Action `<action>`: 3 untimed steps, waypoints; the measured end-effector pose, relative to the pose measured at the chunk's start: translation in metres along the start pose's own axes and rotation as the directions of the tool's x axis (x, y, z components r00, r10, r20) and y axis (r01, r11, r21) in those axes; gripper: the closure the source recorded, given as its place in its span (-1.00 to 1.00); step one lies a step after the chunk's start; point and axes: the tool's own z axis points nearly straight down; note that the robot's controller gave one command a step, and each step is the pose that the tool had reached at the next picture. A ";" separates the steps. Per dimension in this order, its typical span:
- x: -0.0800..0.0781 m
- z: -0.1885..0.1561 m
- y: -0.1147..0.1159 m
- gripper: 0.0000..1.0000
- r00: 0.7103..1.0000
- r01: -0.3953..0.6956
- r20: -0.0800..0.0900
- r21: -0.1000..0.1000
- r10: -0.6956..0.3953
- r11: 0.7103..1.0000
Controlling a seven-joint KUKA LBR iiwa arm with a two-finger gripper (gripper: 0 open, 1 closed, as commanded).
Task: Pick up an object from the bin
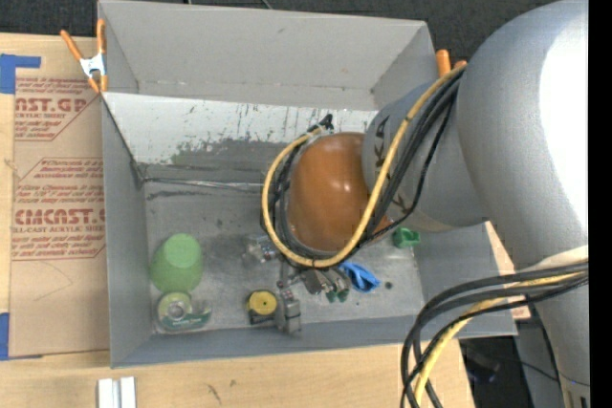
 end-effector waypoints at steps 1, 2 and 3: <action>0.001 -0.002 0.024 -1.00 0.900 0.437 0.009 0.004 -0.437 0.900; 0.008 -0.001 -0.027 -1.00 0.869 0.495 0.004 0.004 -0.495 0.869; 0.005 -0.002 0.013 -1.00 0.788 0.615 0.009 0.007 -0.615 0.788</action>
Offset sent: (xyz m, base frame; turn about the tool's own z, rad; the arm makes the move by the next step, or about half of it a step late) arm -0.0089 0.0214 0.0013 -0.4504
